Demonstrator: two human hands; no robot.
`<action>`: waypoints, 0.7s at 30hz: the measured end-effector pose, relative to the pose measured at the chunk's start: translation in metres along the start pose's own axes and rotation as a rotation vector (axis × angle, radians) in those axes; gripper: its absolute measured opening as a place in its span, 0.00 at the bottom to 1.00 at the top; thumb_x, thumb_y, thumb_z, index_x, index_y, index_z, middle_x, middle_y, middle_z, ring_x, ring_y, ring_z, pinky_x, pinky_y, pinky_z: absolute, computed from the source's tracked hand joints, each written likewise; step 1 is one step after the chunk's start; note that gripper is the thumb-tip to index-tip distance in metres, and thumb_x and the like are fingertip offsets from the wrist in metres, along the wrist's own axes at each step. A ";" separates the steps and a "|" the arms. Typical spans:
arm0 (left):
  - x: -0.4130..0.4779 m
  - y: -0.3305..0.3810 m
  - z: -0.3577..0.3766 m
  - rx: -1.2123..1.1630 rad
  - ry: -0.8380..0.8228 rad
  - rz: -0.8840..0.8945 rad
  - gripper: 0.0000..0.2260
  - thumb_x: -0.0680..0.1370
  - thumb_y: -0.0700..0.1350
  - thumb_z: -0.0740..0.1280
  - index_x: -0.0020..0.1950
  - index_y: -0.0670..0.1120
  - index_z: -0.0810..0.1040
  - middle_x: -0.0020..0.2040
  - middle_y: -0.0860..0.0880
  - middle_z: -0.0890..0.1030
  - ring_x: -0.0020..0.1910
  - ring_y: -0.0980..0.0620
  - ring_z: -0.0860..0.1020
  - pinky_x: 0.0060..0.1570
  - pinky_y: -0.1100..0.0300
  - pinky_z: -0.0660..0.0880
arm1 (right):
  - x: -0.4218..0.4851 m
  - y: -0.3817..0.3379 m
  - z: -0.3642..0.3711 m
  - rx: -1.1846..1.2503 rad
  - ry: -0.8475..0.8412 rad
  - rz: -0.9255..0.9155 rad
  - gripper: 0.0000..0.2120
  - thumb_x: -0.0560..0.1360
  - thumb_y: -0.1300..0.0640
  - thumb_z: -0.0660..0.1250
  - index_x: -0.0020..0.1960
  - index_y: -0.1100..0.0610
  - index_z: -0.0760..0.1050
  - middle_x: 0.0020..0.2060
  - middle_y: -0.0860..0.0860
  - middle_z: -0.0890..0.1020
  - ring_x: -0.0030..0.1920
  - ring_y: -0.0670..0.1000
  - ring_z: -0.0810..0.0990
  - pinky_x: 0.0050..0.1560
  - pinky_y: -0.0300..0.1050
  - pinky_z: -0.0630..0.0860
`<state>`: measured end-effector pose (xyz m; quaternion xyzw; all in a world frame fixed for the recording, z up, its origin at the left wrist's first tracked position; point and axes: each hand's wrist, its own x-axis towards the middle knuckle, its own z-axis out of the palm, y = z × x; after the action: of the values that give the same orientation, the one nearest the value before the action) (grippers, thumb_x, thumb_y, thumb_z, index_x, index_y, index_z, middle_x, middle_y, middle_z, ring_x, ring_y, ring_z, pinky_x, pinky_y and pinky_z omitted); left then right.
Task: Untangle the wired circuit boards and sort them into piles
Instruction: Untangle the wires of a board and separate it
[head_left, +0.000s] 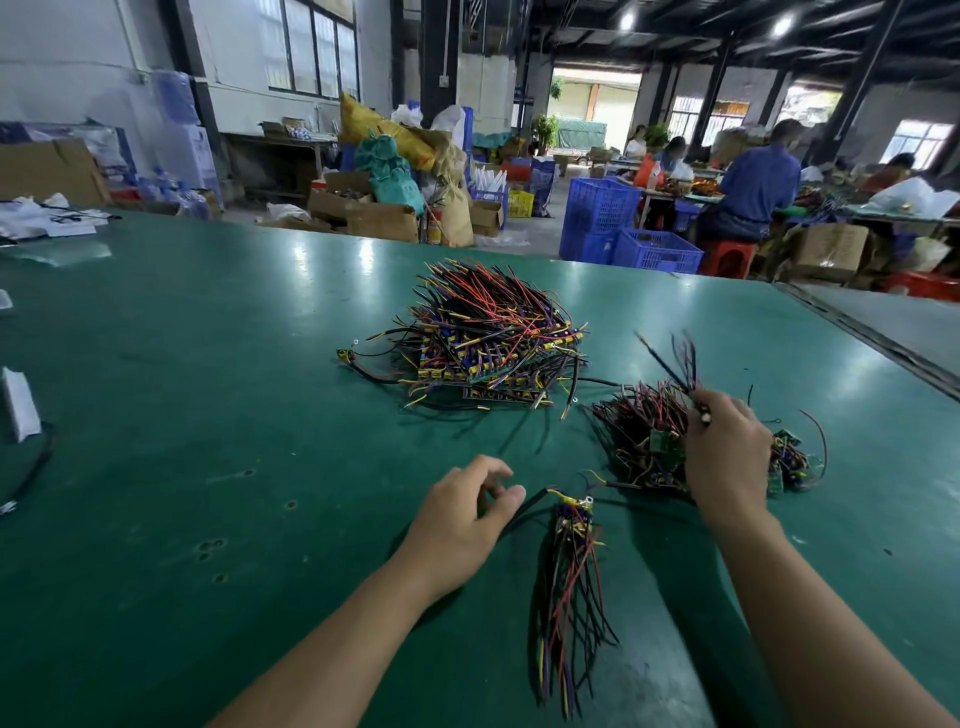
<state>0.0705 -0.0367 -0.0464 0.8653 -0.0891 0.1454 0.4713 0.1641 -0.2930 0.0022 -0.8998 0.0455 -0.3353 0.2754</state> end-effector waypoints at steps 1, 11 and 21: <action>0.000 0.000 0.000 0.008 -0.007 -0.005 0.07 0.79 0.54 0.64 0.54 0.56 0.75 0.47 0.56 0.79 0.50 0.58 0.76 0.50 0.64 0.72 | 0.000 0.003 0.001 -0.074 -0.054 -0.008 0.11 0.79 0.62 0.64 0.60 0.62 0.78 0.55 0.62 0.81 0.56 0.63 0.77 0.56 0.52 0.72; 0.000 -0.002 0.001 0.131 -0.103 0.037 0.10 0.77 0.58 0.65 0.51 0.55 0.80 0.42 0.64 0.76 0.48 0.64 0.72 0.48 0.68 0.68 | -0.015 -0.014 0.002 -0.345 -0.278 0.028 0.28 0.81 0.38 0.45 0.75 0.49 0.62 0.75 0.51 0.66 0.78 0.56 0.51 0.72 0.69 0.40; 0.004 -0.006 0.000 0.163 -0.112 0.051 0.06 0.78 0.52 0.68 0.50 0.51 0.80 0.47 0.60 0.78 0.50 0.58 0.73 0.53 0.61 0.69 | -0.070 -0.032 -0.002 0.154 -0.576 -0.323 0.14 0.76 0.66 0.64 0.59 0.57 0.80 0.54 0.50 0.79 0.53 0.51 0.78 0.54 0.37 0.71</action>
<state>0.0755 -0.0339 -0.0496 0.9050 -0.1254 0.1154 0.3898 0.1056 -0.2483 -0.0210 -0.9297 -0.2029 -0.1092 0.2874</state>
